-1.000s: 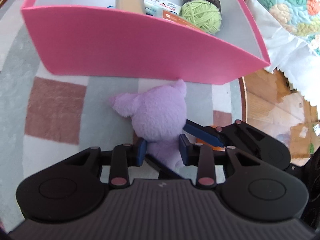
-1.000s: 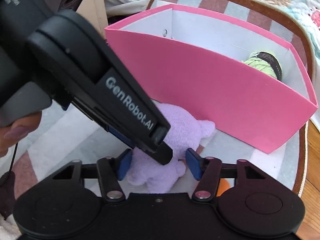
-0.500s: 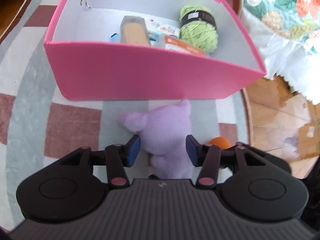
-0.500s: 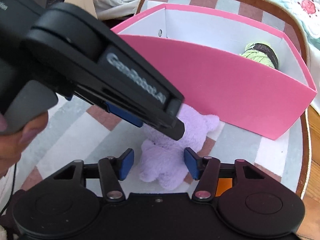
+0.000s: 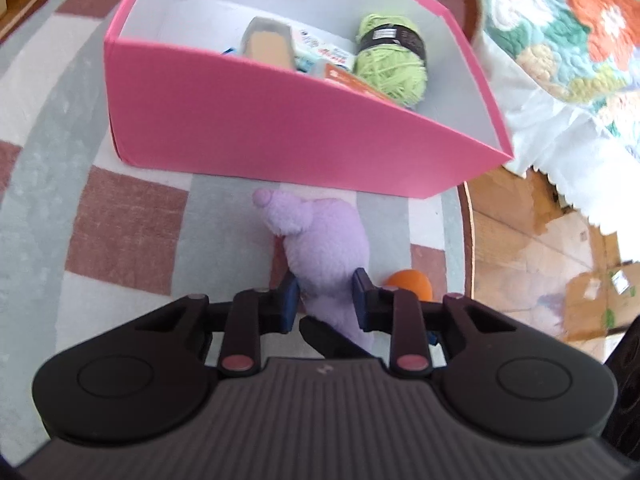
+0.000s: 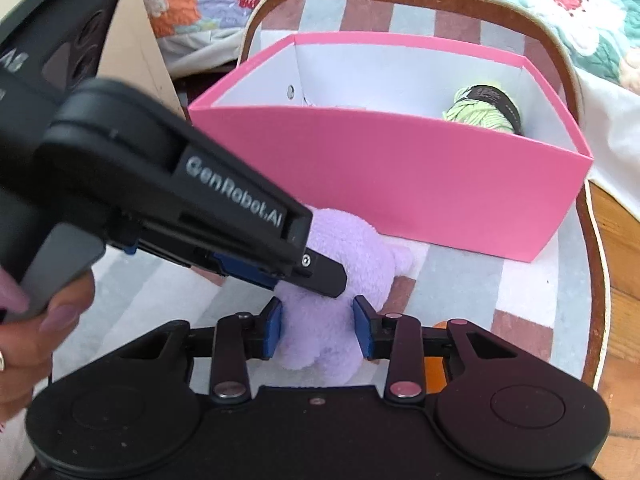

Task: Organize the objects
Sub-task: 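Close the left tool on the plush bear's head and lift, then carry the plush bear with the left tool over the pink box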

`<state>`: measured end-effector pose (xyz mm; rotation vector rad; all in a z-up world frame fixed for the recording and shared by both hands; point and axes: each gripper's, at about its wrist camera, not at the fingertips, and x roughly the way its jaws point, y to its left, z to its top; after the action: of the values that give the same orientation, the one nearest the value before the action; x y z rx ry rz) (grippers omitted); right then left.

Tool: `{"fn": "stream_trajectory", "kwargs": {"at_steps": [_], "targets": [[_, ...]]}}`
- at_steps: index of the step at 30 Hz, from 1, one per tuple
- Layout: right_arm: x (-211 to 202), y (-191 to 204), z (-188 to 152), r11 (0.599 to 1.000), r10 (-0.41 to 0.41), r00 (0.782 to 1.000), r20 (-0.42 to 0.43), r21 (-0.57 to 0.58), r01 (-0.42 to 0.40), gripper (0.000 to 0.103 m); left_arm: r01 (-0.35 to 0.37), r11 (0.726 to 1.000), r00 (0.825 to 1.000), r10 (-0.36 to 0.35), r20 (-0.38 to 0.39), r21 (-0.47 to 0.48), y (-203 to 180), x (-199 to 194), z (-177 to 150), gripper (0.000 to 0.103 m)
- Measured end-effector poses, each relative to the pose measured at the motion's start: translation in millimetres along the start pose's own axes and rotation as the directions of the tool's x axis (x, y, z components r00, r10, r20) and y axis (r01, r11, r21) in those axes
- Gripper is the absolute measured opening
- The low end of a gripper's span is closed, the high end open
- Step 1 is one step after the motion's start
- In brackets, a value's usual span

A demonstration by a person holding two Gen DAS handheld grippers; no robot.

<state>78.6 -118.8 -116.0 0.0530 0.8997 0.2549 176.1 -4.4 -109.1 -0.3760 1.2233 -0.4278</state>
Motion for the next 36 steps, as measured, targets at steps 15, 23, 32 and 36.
{"fn": "stream_trajectory", "kwargs": {"at_steps": [15, 23, 32, 36], "targets": [[-82, 12, 44, 0.999, -0.01, 0.995, 0.094, -0.034, 0.013, 0.041, -0.01, 0.996, 1.0, 0.009, 0.012, 0.086, -50, -95, 2, 0.024], [-122, 25, 79, 0.995, -0.036, 0.982, 0.187, -0.084, 0.052, 0.04, 0.047, 0.996, 0.996, -0.052, 0.071, 0.074, -67, -140, 32, 0.023], [-127, 19, 122, 0.979, -0.084, 0.962, 0.258, -0.157, 0.128, 0.037, 0.049, 0.99, 0.977, -0.075, 0.2, 0.133, -89, -150, 64, 0.023], [-113, 9, 135, 0.969, -0.115, 0.955, 0.275, -0.182, 0.169, 0.034, 0.083, 0.991, 0.965, -0.106, 0.242, 0.101, -82, -132, 81, 0.022]]}}
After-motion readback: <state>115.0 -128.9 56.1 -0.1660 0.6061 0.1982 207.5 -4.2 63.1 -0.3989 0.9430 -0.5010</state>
